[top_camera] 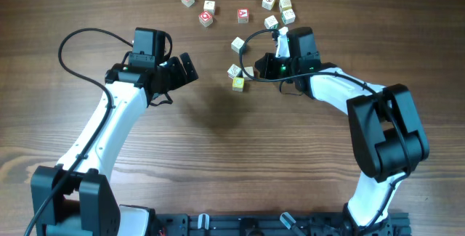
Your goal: Form a circle
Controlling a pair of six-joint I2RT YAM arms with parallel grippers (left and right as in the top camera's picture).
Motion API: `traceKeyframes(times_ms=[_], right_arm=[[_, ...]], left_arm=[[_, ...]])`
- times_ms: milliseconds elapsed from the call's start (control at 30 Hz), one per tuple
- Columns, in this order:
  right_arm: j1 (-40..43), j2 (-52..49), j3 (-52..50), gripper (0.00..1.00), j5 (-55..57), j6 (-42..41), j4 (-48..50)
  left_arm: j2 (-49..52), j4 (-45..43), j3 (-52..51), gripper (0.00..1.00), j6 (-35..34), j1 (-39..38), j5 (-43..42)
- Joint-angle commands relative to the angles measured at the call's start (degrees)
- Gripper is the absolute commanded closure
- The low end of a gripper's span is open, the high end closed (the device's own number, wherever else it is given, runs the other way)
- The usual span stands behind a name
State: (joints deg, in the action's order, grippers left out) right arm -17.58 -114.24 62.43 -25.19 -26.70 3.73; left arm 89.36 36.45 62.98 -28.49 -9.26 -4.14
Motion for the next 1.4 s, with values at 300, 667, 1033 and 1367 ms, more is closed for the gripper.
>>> traceKeyframes(times_ms=[300,667,1033,1367], right_arm=[[-0.6,-3.0,0.5,0.95,0.8,-0.4,0.7],[-0.7,-3.0,0.5,0.95,-0.4,0.8,2.5],[-0.7,-3.0,0.5,0.95,-2.6,2.6,3.2],[-0.7,-3.0,0.5,0.95,-3.4,2.8,3.4]], left_arm=[[-0.1,0.0,0.0,0.00,1.1,0.2,0.6],[-0.1,0.0,0.0,0.00,1.1,0.2,0.6],[-0.1,0.0,0.0,0.00,1.1,0.2,0.6],[-0.1,0.0,0.0,0.00,1.1,0.2,0.6]])
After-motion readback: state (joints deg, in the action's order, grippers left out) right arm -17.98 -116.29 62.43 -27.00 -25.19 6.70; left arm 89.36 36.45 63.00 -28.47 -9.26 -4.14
